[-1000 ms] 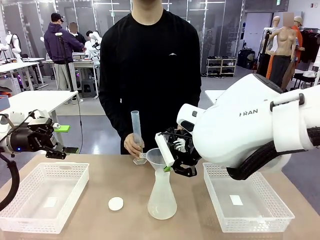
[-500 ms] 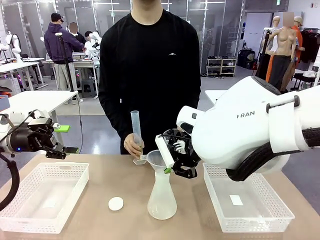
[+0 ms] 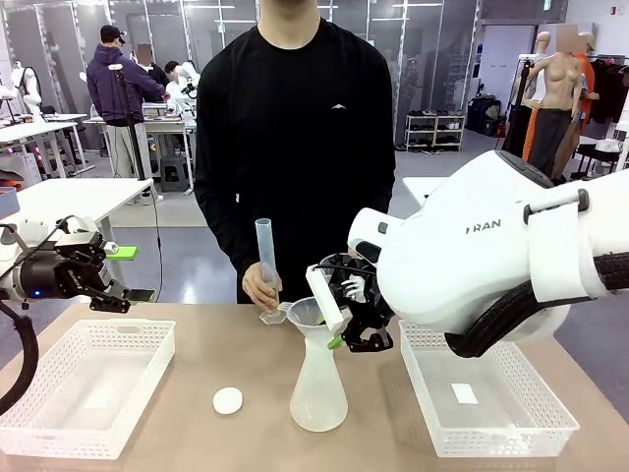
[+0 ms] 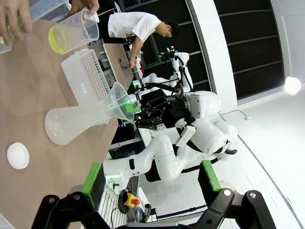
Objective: Prepare the solutions needed for the experiment.
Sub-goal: Pick up the Plastic Funnel and insert it into the Big flask.
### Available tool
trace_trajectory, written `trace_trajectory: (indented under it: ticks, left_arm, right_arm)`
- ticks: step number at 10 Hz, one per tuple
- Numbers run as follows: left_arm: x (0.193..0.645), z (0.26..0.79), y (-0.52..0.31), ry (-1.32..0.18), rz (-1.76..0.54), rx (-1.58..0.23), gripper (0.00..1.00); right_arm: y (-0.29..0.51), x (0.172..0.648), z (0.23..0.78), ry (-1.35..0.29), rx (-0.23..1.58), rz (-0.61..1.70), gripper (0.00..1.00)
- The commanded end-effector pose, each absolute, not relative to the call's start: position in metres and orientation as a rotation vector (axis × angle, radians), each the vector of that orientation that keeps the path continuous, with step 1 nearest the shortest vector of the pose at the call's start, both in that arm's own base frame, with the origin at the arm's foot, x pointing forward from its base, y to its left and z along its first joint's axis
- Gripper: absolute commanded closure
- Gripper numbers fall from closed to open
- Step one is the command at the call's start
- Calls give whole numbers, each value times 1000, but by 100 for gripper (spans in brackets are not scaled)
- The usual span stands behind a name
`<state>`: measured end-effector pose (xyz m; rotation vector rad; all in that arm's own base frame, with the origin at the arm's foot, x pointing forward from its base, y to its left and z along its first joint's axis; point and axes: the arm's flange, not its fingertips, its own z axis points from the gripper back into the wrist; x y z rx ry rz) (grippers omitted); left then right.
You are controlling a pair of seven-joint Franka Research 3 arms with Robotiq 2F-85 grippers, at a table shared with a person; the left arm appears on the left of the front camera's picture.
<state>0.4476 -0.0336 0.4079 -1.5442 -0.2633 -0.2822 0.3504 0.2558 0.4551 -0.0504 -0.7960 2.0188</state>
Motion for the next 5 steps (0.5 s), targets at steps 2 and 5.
trace_trajectory:
  ticks: [2,5]
  left_arm:
    - [447,409,-35,-279,-290,-1549,0]
    - [447,409,-35,-279,-290,-1549,0]
  right_arm:
    - [250,352,447,-789,-55,2026,36]
    - [256,350,455,-796,-51,2019,36]
